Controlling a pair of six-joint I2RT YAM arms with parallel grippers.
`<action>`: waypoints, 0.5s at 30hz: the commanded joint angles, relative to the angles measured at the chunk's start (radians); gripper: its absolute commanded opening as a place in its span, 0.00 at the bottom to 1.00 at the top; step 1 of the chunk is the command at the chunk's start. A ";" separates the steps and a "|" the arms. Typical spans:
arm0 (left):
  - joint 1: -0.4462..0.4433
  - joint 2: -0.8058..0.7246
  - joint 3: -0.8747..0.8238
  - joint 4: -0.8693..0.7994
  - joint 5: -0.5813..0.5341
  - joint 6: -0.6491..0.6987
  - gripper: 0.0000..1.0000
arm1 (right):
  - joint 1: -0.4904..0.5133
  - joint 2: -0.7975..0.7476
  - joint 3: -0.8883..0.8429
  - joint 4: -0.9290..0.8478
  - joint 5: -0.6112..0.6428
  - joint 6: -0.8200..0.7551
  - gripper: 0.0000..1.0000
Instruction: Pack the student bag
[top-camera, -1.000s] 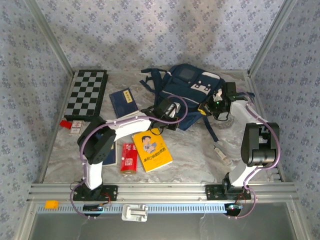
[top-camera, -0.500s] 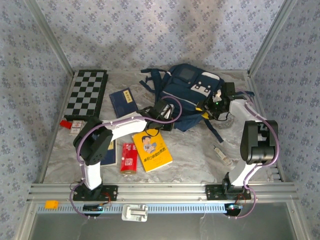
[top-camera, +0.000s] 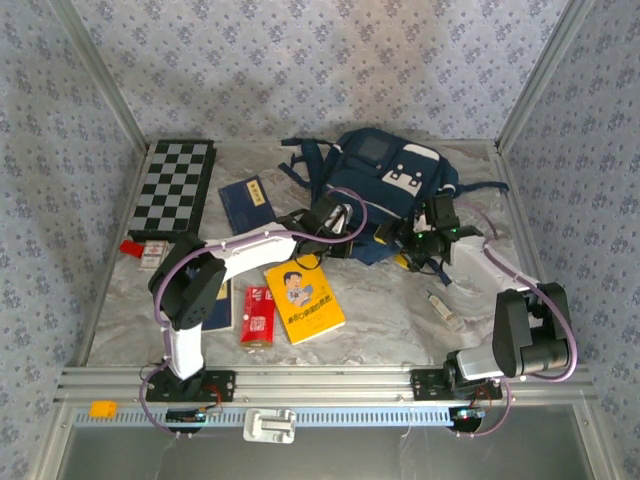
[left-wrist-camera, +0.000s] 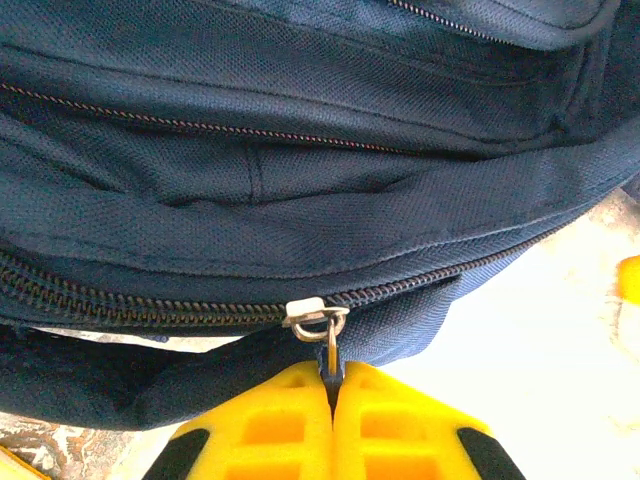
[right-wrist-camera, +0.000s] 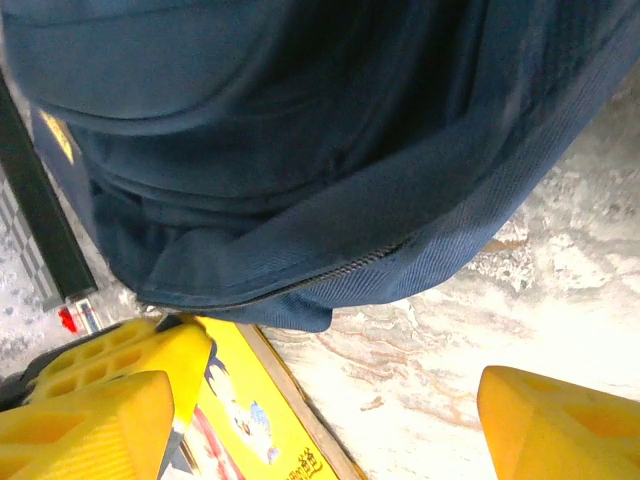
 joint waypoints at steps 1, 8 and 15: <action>-0.021 0.003 0.040 -0.012 0.035 0.008 0.00 | 0.034 0.031 0.015 0.129 0.117 0.156 0.81; -0.046 0.007 0.042 -0.017 0.039 0.004 0.00 | 0.083 0.090 0.060 0.170 0.222 0.202 0.77; -0.061 0.006 0.045 -0.015 0.046 -0.005 0.00 | 0.107 0.161 0.073 0.173 0.237 0.171 0.50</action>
